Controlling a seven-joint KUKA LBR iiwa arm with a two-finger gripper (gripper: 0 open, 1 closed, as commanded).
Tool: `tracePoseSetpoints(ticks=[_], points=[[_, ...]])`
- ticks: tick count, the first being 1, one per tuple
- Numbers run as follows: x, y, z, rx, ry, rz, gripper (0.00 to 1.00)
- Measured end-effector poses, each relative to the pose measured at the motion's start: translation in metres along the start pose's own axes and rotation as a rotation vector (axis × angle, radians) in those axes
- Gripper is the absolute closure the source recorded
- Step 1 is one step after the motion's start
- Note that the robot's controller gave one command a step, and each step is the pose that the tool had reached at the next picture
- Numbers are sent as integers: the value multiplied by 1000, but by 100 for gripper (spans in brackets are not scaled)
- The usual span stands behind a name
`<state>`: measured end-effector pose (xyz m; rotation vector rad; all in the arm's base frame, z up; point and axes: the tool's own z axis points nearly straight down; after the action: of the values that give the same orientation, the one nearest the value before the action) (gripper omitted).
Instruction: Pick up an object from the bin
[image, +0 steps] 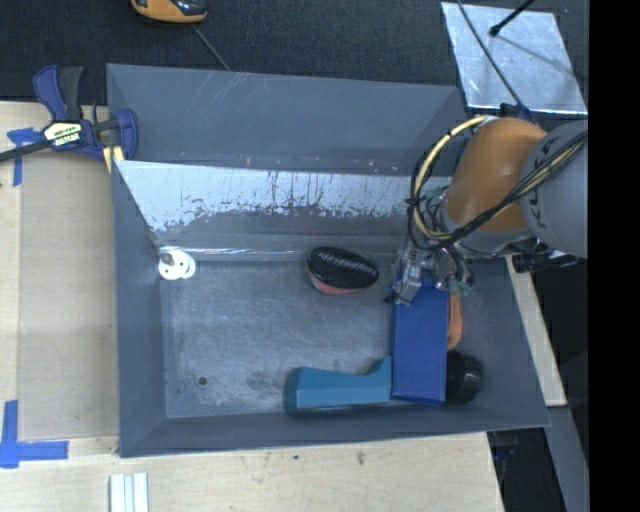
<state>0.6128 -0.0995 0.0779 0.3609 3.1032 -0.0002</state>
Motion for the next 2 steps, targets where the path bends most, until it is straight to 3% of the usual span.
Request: tracePoseSetpoints(ticks=[1,2], points=[[2,1,2,0,4,-1,0],[2,1,2,0,4,-1,0]])
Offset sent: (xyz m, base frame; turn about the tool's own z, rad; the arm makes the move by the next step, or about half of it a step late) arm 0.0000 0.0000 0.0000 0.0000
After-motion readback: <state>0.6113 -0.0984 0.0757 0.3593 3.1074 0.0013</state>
